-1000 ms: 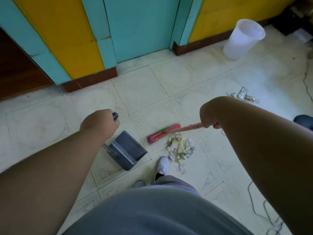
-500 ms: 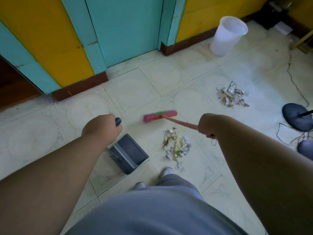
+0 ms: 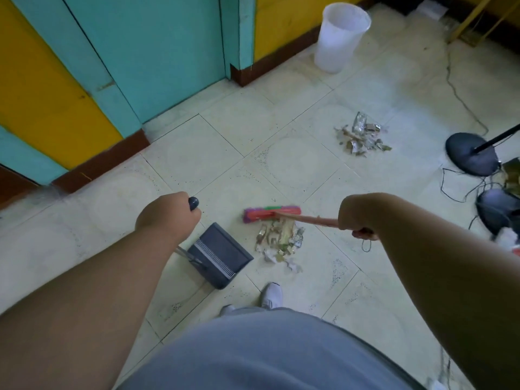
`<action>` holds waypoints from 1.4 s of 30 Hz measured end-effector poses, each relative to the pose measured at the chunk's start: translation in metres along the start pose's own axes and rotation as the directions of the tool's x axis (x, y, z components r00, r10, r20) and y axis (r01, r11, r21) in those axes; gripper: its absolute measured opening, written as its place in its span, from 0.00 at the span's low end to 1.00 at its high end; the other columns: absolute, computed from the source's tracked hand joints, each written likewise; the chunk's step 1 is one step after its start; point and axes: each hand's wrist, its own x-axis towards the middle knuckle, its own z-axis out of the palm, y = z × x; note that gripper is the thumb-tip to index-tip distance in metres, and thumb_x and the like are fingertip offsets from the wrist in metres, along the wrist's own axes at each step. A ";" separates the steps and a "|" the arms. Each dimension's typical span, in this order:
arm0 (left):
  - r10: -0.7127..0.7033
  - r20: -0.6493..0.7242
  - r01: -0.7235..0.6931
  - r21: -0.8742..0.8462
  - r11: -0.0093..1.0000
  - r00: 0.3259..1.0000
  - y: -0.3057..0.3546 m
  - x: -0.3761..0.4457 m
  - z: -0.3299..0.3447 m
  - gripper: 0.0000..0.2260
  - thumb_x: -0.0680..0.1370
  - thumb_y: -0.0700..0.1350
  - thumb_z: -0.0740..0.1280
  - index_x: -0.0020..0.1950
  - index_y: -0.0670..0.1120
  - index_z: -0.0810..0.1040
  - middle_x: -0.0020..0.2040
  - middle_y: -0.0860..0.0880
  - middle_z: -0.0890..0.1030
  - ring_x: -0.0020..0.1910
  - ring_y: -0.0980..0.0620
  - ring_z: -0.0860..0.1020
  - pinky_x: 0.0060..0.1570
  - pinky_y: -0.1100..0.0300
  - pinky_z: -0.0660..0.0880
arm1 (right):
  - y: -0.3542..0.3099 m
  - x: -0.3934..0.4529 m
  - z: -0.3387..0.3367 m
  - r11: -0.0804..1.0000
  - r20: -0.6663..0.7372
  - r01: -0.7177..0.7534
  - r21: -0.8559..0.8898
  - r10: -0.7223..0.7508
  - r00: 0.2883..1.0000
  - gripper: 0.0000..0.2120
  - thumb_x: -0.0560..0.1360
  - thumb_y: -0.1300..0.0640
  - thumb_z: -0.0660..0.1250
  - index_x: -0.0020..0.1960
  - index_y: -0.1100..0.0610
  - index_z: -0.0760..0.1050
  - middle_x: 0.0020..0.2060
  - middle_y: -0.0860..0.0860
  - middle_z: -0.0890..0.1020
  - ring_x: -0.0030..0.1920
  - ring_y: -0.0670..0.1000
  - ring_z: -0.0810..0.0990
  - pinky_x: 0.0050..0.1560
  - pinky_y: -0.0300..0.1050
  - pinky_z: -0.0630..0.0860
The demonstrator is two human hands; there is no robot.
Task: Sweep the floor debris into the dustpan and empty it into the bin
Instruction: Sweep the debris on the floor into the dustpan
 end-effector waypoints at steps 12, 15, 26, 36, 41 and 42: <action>0.017 -0.041 -0.014 0.071 0.997 0.999 0.029 0.006 -0.010 0.12 0.80 0.51 0.59 0.42 0.44 0.70 0.34 0.45 0.75 0.36 0.45 0.76 0.36 0.58 0.70 | 0.012 0.015 -0.019 0.974 -0.111 0.125 -0.190 -0.148 0.983 0.11 0.82 0.57 0.58 0.49 0.65 0.73 0.33 0.53 0.74 0.26 0.48 0.70 0.22 0.38 0.68; 0.019 -0.068 -0.014 0.074 0.997 0.997 0.027 0.000 -0.010 0.12 0.80 0.51 0.59 0.43 0.44 0.72 0.34 0.46 0.73 0.37 0.45 0.75 0.37 0.58 0.69 | 0.005 0.016 -0.019 0.949 -0.131 0.173 -0.265 -0.213 0.968 0.09 0.82 0.58 0.58 0.51 0.62 0.74 0.33 0.52 0.74 0.28 0.46 0.70 0.29 0.37 0.67; 0.079 -0.068 -0.069 0.131 0.989 0.995 0.021 -0.006 0.008 0.11 0.80 0.51 0.59 0.44 0.46 0.71 0.33 0.48 0.71 0.36 0.46 0.74 0.35 0.58 0.69 | 0.025 0.034 -0.001 0.971 -0.122 0.192 -0.146 -0.210 0.970 0.14 0.80 0.52 0.64 0.49 0.64 0.76 0.30 0.53 0.75 0.24 0.49 0.71 0.25 0.40 0.69; 0.267 0.044 -0.270 0.153 0.951 0.963 0.019 0.029 0.019 0.11 0.79 0.50 0.58 0.43 0.46 0.71 0.33 0.48 0.70 0.37 0.44 0.74 0.36 0.58 0.69 | 0.038 0.032 0.043 0.983 -0.115 -0.060 0.171 0.080 0.990 0.07 0.77 0.63 0.63 0.44 0.66 0.75 0.24 0.55 0.76 0.22 0.51 0.71 0.24 0.38 0.67; 0.413 0.116 -0.428 0.170 0.888 0.903 0.008 0.049 0.022 0.10 0.78 0.51 0.58 0.43 0.47 0.72 0.33 0.49 0.70 0.37 0.45 0.73 0.36 0.58 0.69 | 0.014 0.014 0.081 0.877 -0.013 -0.197 0.438 0.225 0.974 0.10 0.78 0.63 0.60 0.39 0.64 0.68 0.22 0.55 0.72 0.24 0.51 0.68 0.26 0.38 0.65; 0.435 0.128 -0.452 0.169 0.876 0.891 0.005 0.053 0.023 0.10 0.78 0.51 0.58 0.43 0.47 0.72 0.34 0.49 0.71 0.37 0.45 0.73 0.35 0.58 0.69 | 0.008 0.012 0.092 0.806 0.052 -0.232 0.544 0.244 0.968 0.08 0.79 0.63 0.59 0.41 0.63 0.67 0.27 0.55 0.71 0.26 0.50 0.66 0.27 0.39 0.64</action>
